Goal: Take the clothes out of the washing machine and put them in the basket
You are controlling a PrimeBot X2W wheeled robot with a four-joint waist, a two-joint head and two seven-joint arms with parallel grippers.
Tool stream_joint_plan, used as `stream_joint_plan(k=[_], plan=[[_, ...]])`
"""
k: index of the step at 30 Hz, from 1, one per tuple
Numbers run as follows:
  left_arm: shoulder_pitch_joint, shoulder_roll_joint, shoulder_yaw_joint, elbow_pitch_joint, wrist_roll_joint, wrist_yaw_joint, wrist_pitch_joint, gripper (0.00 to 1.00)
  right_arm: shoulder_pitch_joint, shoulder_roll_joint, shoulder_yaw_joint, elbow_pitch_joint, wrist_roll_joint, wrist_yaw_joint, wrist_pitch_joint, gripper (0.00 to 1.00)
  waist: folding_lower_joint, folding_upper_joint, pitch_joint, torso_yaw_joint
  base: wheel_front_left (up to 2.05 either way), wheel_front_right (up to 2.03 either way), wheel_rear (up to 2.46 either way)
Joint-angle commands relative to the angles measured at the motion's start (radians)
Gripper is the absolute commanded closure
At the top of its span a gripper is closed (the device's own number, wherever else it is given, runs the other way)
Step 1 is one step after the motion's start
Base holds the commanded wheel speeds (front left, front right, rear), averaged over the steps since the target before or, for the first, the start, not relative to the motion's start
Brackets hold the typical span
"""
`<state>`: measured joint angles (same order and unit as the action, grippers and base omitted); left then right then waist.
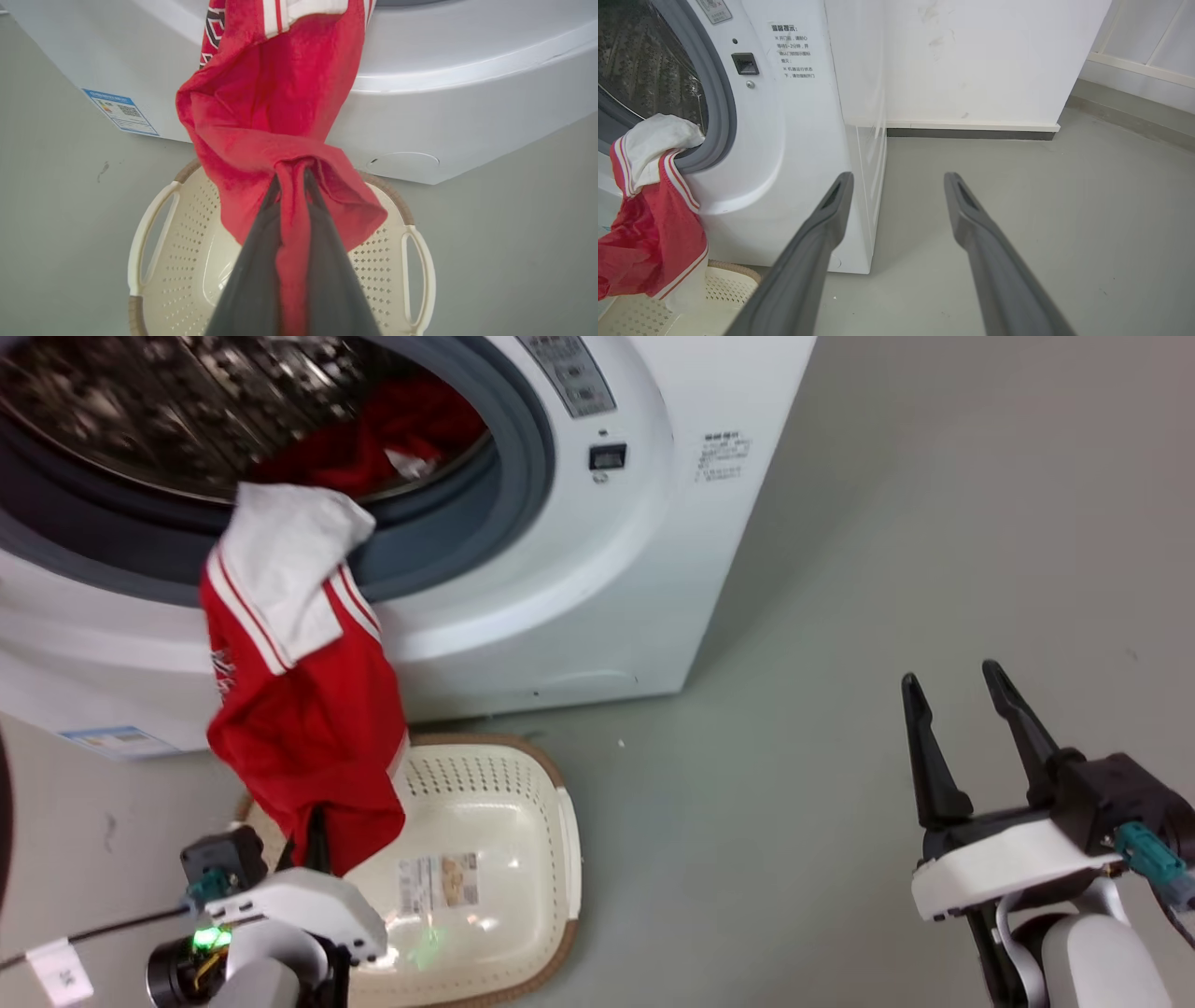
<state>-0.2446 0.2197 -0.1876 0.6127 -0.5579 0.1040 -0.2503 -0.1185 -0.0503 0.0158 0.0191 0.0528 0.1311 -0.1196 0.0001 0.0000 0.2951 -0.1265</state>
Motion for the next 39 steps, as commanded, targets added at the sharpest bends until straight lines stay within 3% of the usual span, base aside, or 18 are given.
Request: stream_joint_plan(k=[1, 9, 29, 30, 31, 32, 39], plan=[[-0.056, -0.003, 0.008, 0.061, -0.003, -0.015, -0.008, 1.0, -0.029, 0.0, 0.002, -0.001, 0.007, -0.001, -0.011, 0.0, -0.0001, 0.0, 0.091, -0.044, 0.0, 0.0, 0.0], [-0.197, -0.015, 0.058, 0.3, 0.004, -0.054, -0.016, 1.0, -0.093, 0.0, 0.014, 0.028, 0.019, -0.001, -0.046, 0.0, -0.0001, 0.0, 0.206, -0.083, 0.0, 0.0, 0.0], [-0.326, -0.062, 0.128, 0.583, 0.02, -0.102, -0.015, 1.0, -0.173, 0.0, 0.034, 0.021, 0.005, -0.001, -0.064, 0.0, -0.0001, 0.0, 0.356, -0.09, 0.0, 0.0, 0.0], [-0.333, -0.063, 0.129, 0.59, 0.02, -0.103, -0.015, 0.87, -0.174, 0.0, 0.034, 0.021, 0.005, -0.001, -0.064, 0.0, -0.0001, 0.0, 0.358, -0.089, 0.0, 0.0, 0.0], [-0.339, -0.063, 0.131, 0.597, 0.019, -0.105, -0.015, 0.53, -0.176, 0.0, 0.034, 0.022, 0.004, -0.001, -0.064, 0.0, -0.0001, 0.0, 0.359, -0.088, 0.0, 0.0, 0.0], [-0.343, -0.059, 0.132, 0.601, 0.02, -0.107, -0.015, 0.0, -0.177, 0.0, 0.034, 0.022, 0.004, -0.001, -0.064, 0.0, -0.0001, 0.0, 0.36, -0.086, 0.0, 0.0, 0.0], [-0.335, -0.05, 0.156, 0.545, 0.041, -0.105, -0.015, 0.0, -0.169, 0.0, 0.033, 0.037, -0.003, -0.001, -0.065, 0.0, -0.0001, 0.0, 0.309, -0.07, 0.0, 0.0, 0.0]])
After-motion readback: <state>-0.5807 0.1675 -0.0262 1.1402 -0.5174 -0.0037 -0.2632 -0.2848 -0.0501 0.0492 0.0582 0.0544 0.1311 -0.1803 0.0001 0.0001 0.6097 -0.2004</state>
